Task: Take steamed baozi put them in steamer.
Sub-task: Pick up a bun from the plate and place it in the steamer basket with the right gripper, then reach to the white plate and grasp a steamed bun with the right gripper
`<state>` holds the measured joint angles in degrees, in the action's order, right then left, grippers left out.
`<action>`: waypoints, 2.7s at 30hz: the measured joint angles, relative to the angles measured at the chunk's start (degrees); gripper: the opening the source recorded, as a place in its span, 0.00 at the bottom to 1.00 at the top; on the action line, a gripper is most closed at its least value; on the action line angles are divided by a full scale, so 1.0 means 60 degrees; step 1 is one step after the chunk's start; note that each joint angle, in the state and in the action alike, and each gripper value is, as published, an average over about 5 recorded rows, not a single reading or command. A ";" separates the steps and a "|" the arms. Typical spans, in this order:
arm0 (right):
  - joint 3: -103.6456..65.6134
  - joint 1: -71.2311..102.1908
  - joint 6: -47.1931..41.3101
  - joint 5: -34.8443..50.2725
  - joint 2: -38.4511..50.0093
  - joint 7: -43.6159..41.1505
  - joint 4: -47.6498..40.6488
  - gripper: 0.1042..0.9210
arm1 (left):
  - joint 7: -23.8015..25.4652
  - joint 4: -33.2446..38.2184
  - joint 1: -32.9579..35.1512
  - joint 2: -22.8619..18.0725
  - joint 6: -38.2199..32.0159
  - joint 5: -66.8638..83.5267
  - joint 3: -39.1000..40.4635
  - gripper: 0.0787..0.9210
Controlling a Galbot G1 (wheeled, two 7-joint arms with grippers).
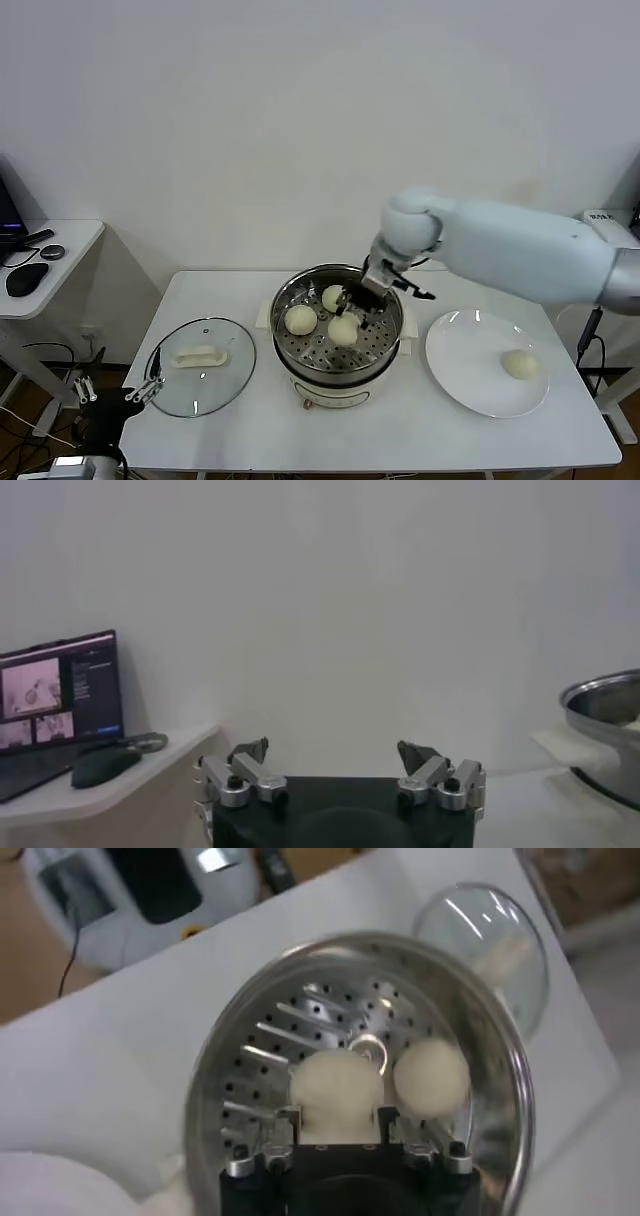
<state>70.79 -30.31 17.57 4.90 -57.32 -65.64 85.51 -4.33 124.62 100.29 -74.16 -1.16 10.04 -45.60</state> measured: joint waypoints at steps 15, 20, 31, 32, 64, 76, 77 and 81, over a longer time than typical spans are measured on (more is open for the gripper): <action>0.0363 0.0337 0.1561 -0.1829 -0.1080 0.0313 0.0065 0.47 | -0.0015 -0.0036 -0.0005 -0.0066 -0.0052 -0.0002 -0.0103 0.88; 0.0404 0.0346 0.1803 -0.2159 -0.1103 0.0371 0.0080 0.59 | -0.0020 -0.0047 -0.0015 -0.0100 -0.0054 -0.0017 -0.0079 0.88; -0.0131 -0.0034 0.1233 -0.2035 -0.0377 0.0400 0.0192 0.88 | -0.0012 -0.0013 -0.0089 -0.0006 -0.0057 -0.0006 -0.0080 0.88; -0.0201 -0.0095 0.1030 -0.1951 -0.0224 0.0406 0.0211 0.88 | -0.0012 -0.0013 -0.0095 0.0003 -0.0061 -0.0004 -0.0081 0.88; -0.4257 0.3899 -0.3610 -0.2090 0.5394 -0.0656 -0.0776 0.88 | 0.0069 -0.0557 -0.0315 0.0532 -0.0166 -0.0005 0.0465 0.88; -0.6553 0.6519 -0.3492 -0.3264 0.5047 -0.0514 -0.2173 0.88 | 0.0073 -0.0672 -0.0286 0.0481 -0.0100 -0.0016 0.0361 0.88; -0.6679 0.6671 -0.3490 -0.3337 0.5007 -0.0497 -0.2270 0.88 | 0.0072 -0.0679 -0.0287 0.0471 -0.0097 -0.0019 0.0360 0.88; -0.7081 0.7141 -0.3499 -0.3563 0.4843 -0.0417 -0.2616 0.88 | 0.0071 -0.0697 -0.0277 0.0451 -0.0092 -0.0031 0.0354 0.88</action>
<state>28.31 12.54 -3.42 -16.48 -28.26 -68.14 69.82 -3.90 120.44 98.62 -71.45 -1.71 9.85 -43.48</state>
